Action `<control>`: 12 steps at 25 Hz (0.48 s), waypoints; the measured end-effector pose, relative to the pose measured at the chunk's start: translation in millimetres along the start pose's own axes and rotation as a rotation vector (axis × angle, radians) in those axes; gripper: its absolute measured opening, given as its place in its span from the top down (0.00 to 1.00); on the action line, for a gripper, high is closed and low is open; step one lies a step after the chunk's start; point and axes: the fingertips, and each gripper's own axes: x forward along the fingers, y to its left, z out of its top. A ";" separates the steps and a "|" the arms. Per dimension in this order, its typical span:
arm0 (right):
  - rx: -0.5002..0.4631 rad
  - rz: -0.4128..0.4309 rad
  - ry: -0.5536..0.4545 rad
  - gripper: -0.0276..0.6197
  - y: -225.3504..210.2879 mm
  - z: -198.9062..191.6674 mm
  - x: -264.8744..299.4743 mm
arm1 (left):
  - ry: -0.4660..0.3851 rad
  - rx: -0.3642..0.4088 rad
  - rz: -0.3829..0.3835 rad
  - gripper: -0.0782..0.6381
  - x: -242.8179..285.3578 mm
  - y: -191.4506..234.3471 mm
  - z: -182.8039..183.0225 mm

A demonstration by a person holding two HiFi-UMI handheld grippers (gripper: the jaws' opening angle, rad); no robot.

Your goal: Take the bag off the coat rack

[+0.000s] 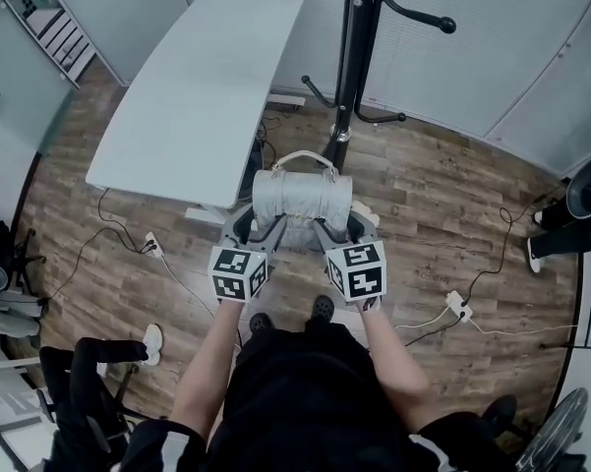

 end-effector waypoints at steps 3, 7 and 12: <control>0.003 -0.006 -0.001 0.59 15.9 5.6 1.1 | -0.003 -0.002 -0.009 0.52 -12.0 11.2 3.5; -0.004 -0.010 -0.020 0.59 36.6 18.9 -1.8 | -0.016 -0.004 -0.010 0.52 -30.1 23.8 13.3; -0.011 -0.021 -0.068 0.59 61.4 39.8 -5.7 | -0.026 0.008 0.001 0.52 -52.6 39.6 32.2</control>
